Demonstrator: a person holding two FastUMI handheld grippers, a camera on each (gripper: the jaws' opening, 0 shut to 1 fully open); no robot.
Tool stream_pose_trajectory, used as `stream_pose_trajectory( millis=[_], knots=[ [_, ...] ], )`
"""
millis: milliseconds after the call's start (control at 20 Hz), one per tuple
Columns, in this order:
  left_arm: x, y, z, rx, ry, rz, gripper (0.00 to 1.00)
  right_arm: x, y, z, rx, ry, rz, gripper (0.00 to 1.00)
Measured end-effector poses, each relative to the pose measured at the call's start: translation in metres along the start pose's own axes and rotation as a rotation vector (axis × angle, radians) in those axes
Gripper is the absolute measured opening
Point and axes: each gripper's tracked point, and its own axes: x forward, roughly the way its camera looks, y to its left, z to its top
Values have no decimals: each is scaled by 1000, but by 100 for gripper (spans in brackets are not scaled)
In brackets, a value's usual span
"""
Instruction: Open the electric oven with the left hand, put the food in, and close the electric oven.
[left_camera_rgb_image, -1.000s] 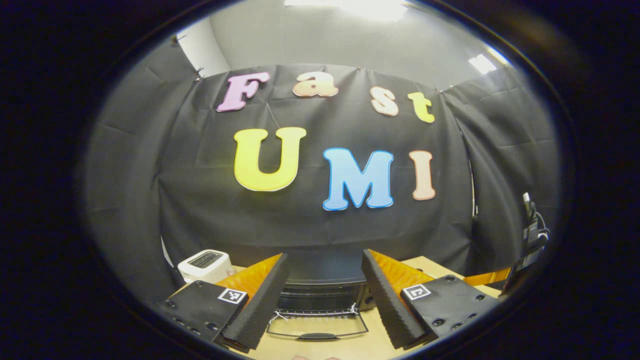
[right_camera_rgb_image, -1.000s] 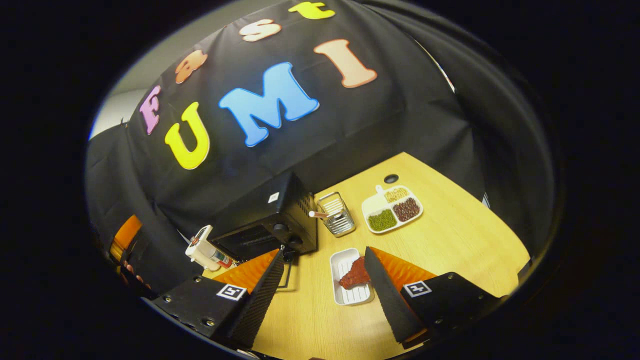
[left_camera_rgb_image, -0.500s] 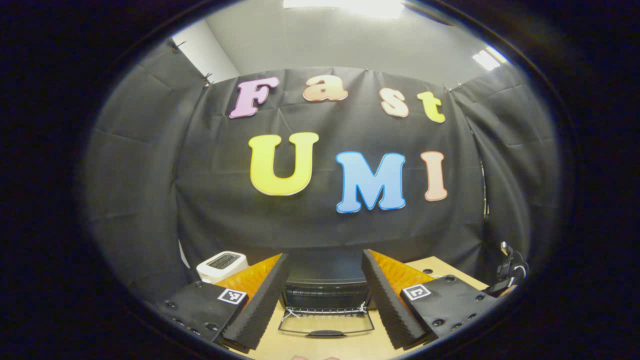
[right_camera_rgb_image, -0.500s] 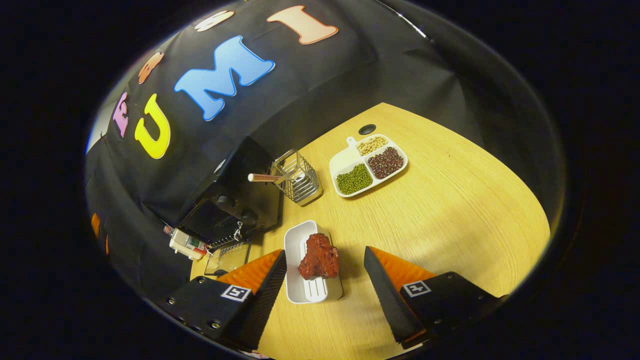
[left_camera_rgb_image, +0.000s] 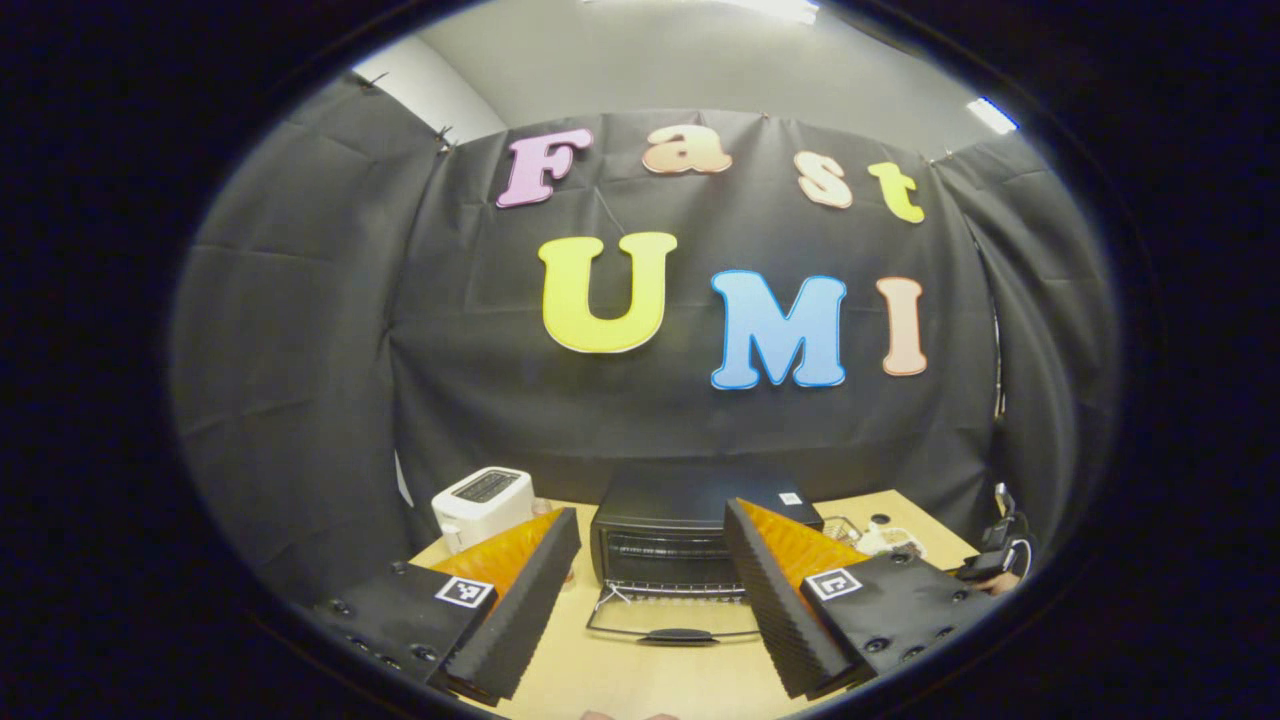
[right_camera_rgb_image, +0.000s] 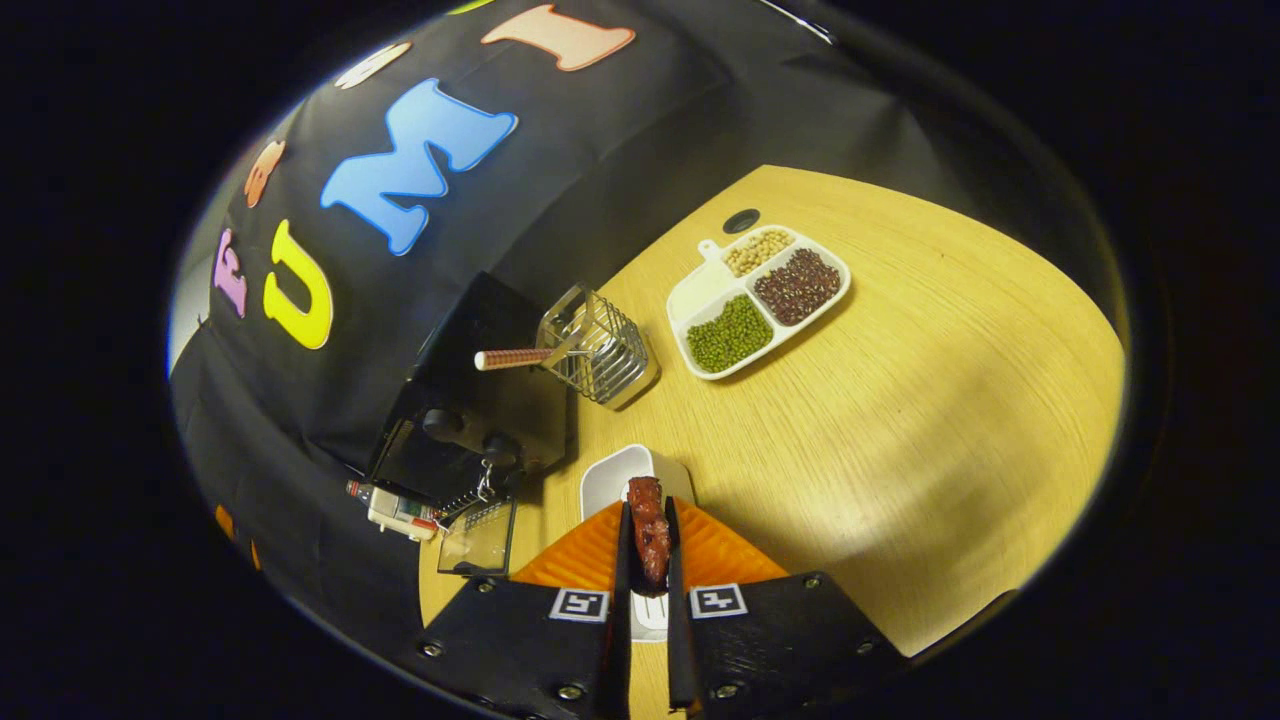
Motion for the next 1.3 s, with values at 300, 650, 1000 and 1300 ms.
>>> stream_pose_trajectory(
  millis=[300, 650, 1000, 1300],
  knots=[
    [5, 2, 2, -18, -12, -47, 100, -25, 27, 6, 38, -36, 70, 15],
    [23, 12, 0, -59, -24, -126, 100, -72, 91, -1, 229, -82, 252, 15],
    [33, 49, -7, -67, -20, -157, 100, -79, 180, -7, 465, -121, 476, 15],
    [29, 95, -6, -15, -32, -128, 98, -32, 234, -23, 477, -98, 518, 15]
  ],
)
